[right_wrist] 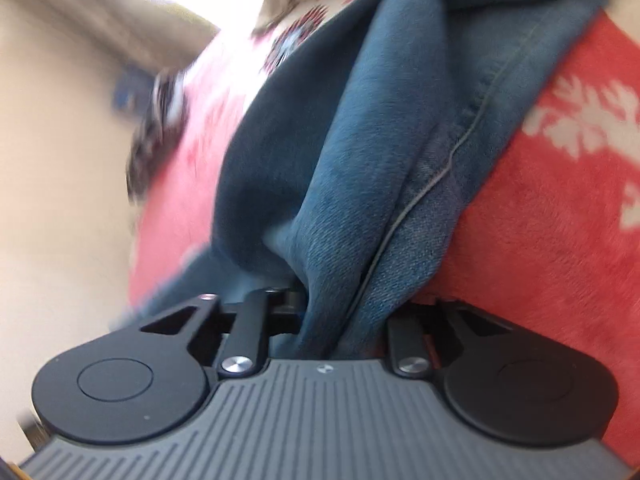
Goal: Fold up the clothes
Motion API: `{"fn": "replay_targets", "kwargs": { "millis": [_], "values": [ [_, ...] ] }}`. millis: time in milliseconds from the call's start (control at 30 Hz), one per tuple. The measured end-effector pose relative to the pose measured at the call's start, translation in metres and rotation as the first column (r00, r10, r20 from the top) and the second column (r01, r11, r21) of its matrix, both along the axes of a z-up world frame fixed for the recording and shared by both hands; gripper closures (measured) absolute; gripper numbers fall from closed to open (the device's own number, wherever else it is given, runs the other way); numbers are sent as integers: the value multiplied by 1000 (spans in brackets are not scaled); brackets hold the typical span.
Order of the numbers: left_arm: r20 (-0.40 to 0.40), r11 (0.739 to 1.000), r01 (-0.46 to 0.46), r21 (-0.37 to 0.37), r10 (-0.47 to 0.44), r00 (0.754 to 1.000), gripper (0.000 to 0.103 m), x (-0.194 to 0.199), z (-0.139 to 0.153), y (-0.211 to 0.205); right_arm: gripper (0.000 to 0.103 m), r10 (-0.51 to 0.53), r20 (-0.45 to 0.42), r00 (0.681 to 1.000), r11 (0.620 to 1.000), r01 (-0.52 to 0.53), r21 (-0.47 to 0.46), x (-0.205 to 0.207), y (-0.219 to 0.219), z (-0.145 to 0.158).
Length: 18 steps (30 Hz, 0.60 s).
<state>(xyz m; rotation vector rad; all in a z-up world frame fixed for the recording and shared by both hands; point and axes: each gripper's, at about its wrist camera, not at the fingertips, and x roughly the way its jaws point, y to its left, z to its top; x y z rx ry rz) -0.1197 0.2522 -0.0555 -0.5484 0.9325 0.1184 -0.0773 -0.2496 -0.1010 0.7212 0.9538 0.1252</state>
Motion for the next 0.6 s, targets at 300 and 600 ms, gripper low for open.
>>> {"fn": "replay_targets", "kwargs": {
  "millis": [300, 600],
  "values": [
    [41, 982, 127, 137, -134, 990, 47, -31, 36, 17, 61, 664, -72, 745, 681, -641, -355, -7, 58, 95],
    [97, 954, 107, 281, -139, 985, 37, 1, 37, 57, 50, 952, 134, 276, 302, -763, -572, 67, 258, 127]
  ]
}}
